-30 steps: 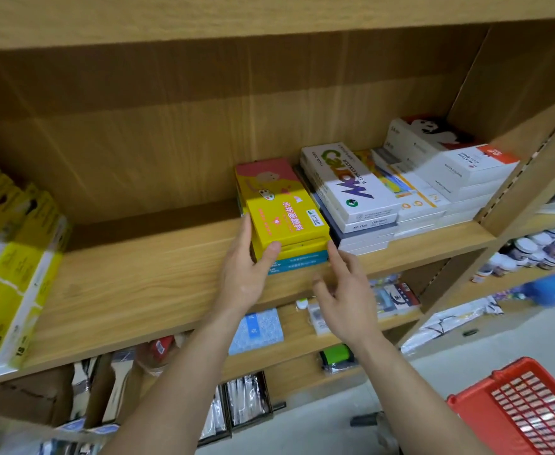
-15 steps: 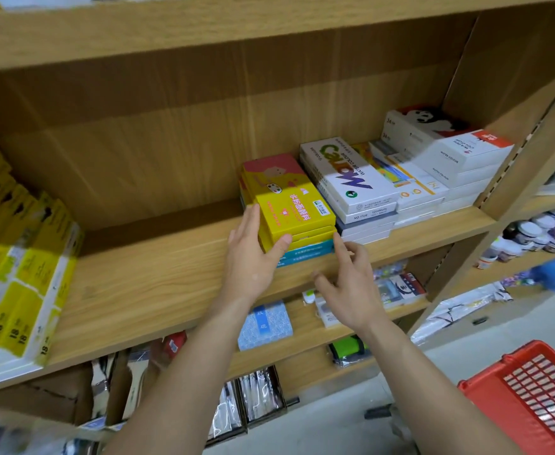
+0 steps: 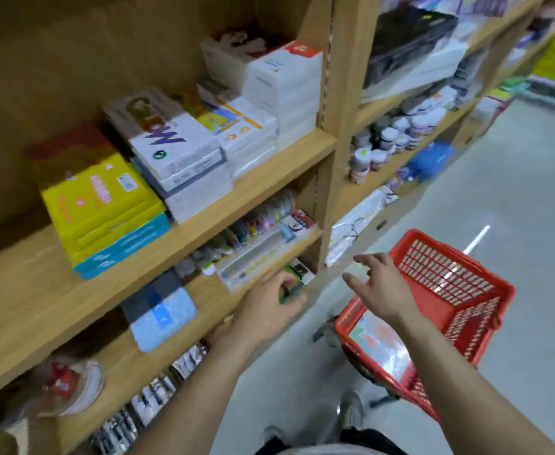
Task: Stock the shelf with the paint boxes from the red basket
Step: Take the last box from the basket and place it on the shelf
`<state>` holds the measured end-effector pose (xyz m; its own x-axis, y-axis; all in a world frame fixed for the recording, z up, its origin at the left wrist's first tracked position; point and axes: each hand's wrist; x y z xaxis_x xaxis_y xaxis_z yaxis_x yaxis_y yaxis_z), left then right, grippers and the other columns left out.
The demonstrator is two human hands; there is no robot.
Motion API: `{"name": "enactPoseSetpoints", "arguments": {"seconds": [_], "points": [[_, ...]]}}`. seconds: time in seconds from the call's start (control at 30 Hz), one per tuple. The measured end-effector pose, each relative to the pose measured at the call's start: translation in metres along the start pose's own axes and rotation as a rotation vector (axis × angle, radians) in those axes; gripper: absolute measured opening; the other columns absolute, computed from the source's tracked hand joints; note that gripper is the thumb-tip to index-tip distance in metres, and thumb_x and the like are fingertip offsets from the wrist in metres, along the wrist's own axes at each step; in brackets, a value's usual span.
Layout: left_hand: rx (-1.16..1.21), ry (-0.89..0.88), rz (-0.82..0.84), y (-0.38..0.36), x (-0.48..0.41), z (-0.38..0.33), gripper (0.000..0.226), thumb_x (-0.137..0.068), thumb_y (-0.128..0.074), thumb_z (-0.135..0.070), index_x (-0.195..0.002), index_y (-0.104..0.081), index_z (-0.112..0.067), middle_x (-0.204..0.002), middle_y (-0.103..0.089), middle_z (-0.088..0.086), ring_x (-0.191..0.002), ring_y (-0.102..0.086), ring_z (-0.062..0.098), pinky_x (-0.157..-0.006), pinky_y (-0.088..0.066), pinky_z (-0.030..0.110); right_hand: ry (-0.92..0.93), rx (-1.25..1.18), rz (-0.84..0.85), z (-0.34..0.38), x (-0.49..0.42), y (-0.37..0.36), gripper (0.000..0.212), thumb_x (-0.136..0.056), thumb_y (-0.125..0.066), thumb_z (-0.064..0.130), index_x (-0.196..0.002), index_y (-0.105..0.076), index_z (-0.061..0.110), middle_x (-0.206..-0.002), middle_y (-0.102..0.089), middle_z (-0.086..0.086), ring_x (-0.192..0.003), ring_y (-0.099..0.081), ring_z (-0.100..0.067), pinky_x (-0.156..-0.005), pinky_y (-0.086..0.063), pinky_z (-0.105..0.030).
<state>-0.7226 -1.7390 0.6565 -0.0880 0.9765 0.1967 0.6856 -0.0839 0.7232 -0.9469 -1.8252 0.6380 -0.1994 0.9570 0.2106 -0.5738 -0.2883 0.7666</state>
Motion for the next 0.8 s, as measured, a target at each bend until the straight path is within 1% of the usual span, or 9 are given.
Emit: {"name": "enactPoseSetpoints", "arguments": {"seconds": [0.07, 0.13, 0.2, 0.3, 0.43, 0.57, 0.67, 0.73, 0.8], "points": [[-0.017, 0.022, 0.122, -0.042, -0.027, -0.005, 0.041, -0.09, -0.074, -0.038, -0.124, -0.066, -0.015, -0.122, -0.066, 0.002, -0.111, -0.062, 0.022, -0.082, -0.038, 0.023, -0.155, 0.003, -0.016, -0.061, 0.002, 0.008, 0.056, -0.095, -0.072, 0.041, -0.14, -0.063, 0.01, -0.138, -0.058, -0.017, -0.114, -0.067, -0.038, -0.102, -0.051, -0.042], [-0.026, 0.035, 0.214, -0.083, -0.051, -0.012, 0.045, -0.089, -0.076, -0.038, -0.124, -0.065, -0.013, -0.122, -0.067, 0.007, -0.112, -0.064, 0.026, -0.087, -0.044, 0.027, -0.31, 0.0, -0.021, -0.119, 0.006, 0.01, 0.06, -0.095, -0.072, 0.039, -0.143, -0.059, 0.005, -0.139, -0.057, -0.022, -0.122, -0.063, -0.04, -0.105, -0.048, -0.042], [-0.061, 0.025, 0.273, -0.124, -0.073, -0.019, 0.049, -0.089, -0.076, -0.039, -0.128, -0.064, -0.012, -0.126, -0.067, 0.007, -0.115, -0.062, 0.025, -0.087, -0.041, 0.025, -0.442, -0.009, 0.002, -0.17, 0.01, 0.004, 0.065, -0.095, -0.072, 0.038, -0.147, -0.054, 0.001, -0.142, -0.056, -0.026, -0.13, -0.058, -0.042, -0.107, -0.045, -0.042], [-0.098, 0.021, 0.329, -0.181, -0.105, -0.023, 0.051, -0.087, -0.077, -0.036, -0.13, -0.064, -0.012, -0.132, -0.065, 0.012, -0.123, -0.06, 0.027, -0.089, -0.038, 0.024, -0.57, -0.036, 0.053, -0.229, 0.008, -0.02, 0.067, -0.095, -0.072, 0.034, -0.147, -0.05, -0.002, -0.141, -0.056, -0.032, -0.132, -0.054, -0.045, -0.105, -0.044, -0.041], [-0.209, -0.078, 0.31, -0.245, -0.151, -0.015, 0.056, -0.082, -0.077, -0.028, -0.133, -0.062, -0.008, -0.132, -0.059, 0.02, -0.129, -0.052, 0.038, -0.105, -0.041, 0.042, -0.674, -0.122, 0.074, -0.291, -0.014, -0.07, 0.063, -0.095, -0.071, 0.029, -0.146, -0.05, -0.004, -0.14, -0.057, -0.033, -0.132, -0.052, -0.045, -0.105, -0.042, -0.041], [-0.361, -0.202, 0.235, -0.293, -0.19, 0.007, 0.079, -0.079, -0.08, -0.028, -0.146, -0.049, 0.0, -0.142, -0.053, 0.025, -0.133, -0.047, 0.046, -0.114, -0.032, 0.058, -0.801, -0.209, 0.084, -0.34, -0.045, -0.132, 0.072, -0.096, -0.069, 0.032, -0.147, -0.041, -0.01, -0.142, -0.054, -0.036, -0.133, -0.052, -0.048, -0.106, -0.042, -0.044], [-0.37, -0.187, 0.256, -0.321, -0.195, 0.027, 0.097, -0.077, -0.084, -0.024, -0.155, -0.034, 0.002, -0.152, -0.043, 0.031, -0.139, -0.04, 0.048, -0.115, -0.024, 0.049, -0.926, -0.274, 0.105, -0.37, -0.056, -0.172, 0.075, -0.095, -0.07, 0.038, -0.144, -0.041, -0.01, -0.142, -0.055, -0.034, -0.132, -0.053, -0.048, -0.106, -0.044, -0.045], [-0.362, -0.193, 0.238, -0.331, -0.191, 0.04, 0.105, -0.075, -0.086, -0.025, -0.159, -0.027, -0.001, -0.155, -0.039, 0.031, -0.14, -0.035, 0.041, -0.112, -0.029, 0.048, -0.967, -0.384, 0.108, -0.38, -0.059, -0.194, 0.076, -0.093, -0.074, 0.039, -0.141, -0.043, -0.011, -0.139, -0.06, -0.031, -0.129, -0.059, -0.046, -0.107, -0.05, -0.045], [-0.336, -0.199, 0.212, -0.335, -0.192, 0.049, 0.106, -0.076, -0.085, -0.027, -0.16, -0.024, -0.006, -0.156, -0.038, 0.027, -0.138, -0.029, 0.032, -0.111, -0.037, 0.049, -1.008, -0.47, 0.057, -0.379, -0.059, -0.21, 0.09, -0.09, -0.076, 0.042, -0.15, -0.034, -0.011, -0.147, -0.054, -0.028, -0.137, -0.054, -0.043, -0.114, -0.045, -0.044]]}}
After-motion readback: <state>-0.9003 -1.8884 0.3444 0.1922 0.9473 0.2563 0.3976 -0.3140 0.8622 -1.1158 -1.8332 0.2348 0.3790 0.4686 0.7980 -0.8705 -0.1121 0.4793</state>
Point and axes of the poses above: each hand's wrist, its own x-axis away from the middle knuckle, its own y-axis out of the back of the hand, z = x × y
